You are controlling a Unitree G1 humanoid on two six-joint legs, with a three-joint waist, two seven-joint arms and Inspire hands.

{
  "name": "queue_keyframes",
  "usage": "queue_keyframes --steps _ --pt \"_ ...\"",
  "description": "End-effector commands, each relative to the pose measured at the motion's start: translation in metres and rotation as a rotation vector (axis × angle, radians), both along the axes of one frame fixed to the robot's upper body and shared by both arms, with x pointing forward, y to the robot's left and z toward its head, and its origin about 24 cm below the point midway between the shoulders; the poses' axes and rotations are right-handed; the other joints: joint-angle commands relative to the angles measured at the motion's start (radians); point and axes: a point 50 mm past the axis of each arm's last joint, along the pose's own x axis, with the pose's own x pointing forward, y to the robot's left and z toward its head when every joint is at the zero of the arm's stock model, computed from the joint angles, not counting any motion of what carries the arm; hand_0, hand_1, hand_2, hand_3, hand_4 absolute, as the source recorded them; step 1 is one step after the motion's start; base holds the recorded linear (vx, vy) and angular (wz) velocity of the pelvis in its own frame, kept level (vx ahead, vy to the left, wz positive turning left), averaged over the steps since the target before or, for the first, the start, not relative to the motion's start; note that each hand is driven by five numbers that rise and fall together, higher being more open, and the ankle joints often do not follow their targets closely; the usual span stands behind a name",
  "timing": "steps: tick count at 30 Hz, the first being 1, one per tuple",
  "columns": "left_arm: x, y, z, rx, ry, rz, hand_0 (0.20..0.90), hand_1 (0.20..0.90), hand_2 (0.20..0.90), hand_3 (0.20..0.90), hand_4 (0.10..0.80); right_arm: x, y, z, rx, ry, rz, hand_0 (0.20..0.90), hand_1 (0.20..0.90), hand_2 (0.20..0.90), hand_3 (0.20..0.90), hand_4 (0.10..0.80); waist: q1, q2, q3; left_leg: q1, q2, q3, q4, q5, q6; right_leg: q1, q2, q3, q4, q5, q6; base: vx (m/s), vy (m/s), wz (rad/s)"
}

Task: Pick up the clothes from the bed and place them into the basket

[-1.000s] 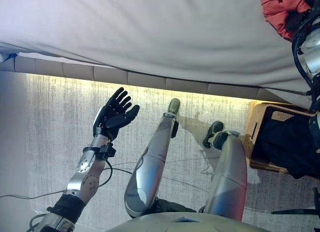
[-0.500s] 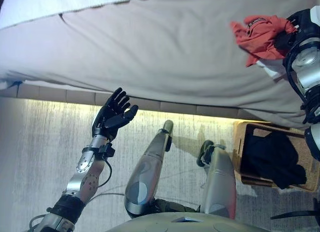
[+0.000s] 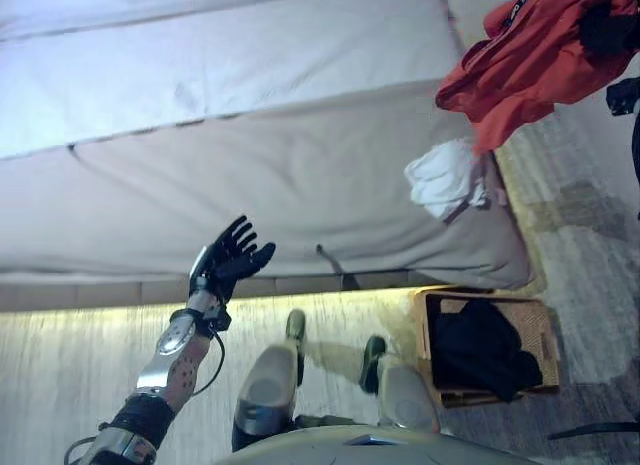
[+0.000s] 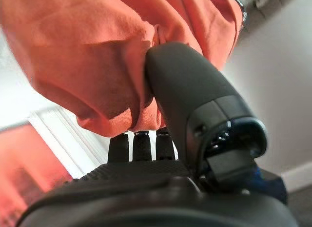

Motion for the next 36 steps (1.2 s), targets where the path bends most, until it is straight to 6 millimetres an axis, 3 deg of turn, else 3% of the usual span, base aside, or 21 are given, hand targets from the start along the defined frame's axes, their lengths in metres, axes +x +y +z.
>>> queue_keyframes --steps 1,14,21,22,27,36 --pt "-0.005 -0.009 -0.002 0.037 -0.037 -0.063 0.900 0.900 0.900 0.900 0.800 -0.022 -0.013 0.011 -0.103 -0.072 -0.018 0.300 0.300 0.300 0.200 0.100 -0.053 -0.021 -0.211 0.020 0.011 0.023 0.028 -0.143 0.003 0.035 0.045 0.020 -0.100 0.030 -0.020 0.022 0.044 -0.36" --pt "0.016 -0.019 0.008 0.072 -0.125 -0.122 0.900 0.900 0.900 0.900 0.800 -0.054 -0.054 -0.078 0.112 0.064 -0.105 0.300 0.300 0.300 0.200 0.100 -0.171 -0.042 -0.258 0.119 0.037 0.102 -0.108 -0.130 0.005 0.055 0.072 0.156 -0.208 0.110 0.022 -0.003 0.023 -0.28" --pt "0.028 -0.023 0.019 0.093 -0.175 -0.139 0.900 0.900 0.900 0.900 0.800 -0.063 -0.055 -0.147 0.190 0.271 -0.131 0.300 0.300 0.300 0.200 0.100 -0.232 -0.031 -0.247 0.136 0.046 0.167 -0.133 -0.134 0.006 0.032 0.088 0.217 -0.246 0.145 0.035 -0.028 0.005 -0.33" --pt "0.028 -0.023 0.019 0.094 -0.175 -0.140 0.900 0.900 0.900 0.900 0.800 -0.063 -0.054 -0.147 0.190 0.271 -0.131 0.300 0.300 0.300 0.200 0.100 -0.231 -0.031 -0.248 0.136 0.046 0.168 -0.132 -0.135 0.006 0.032 0.088 0.218 -0.246 0.144 0.035 0.001 -0.031 -0.26" --pt "0.028 -0.033 0.020 0.087 -0.185 -0.200 0.900 0.900 0.900 0.900 0.800 -0.071 -0.053 -0.187 0.255 0.375 -0.134 0.300 0.300 0.300 0.200 0.100 -0.256 -0.018 -0.237 0.136 0.054 0.205 -0.097 -0.154 0.003 0.022 0.092 0.227 -0.241 0.147 0.032 0.010 -0.051 -0.16" --pt "0.030 -0.047 0.024 0.060 -0.222 -0.234 0.900 0.900 0.900 0.900 0.800 -0.068 -0.048 -0.208 0.300 0.430 -0.145 0.300 0.300 0.300 0.200 0.100 -0.264 0.017 -0.220 0.135 0.058 0.226 -0.077 -0.167 -0.006 0.014 0.087 0.230 -0.248 0.150 0.033 0.013 -0.037 -0.09"
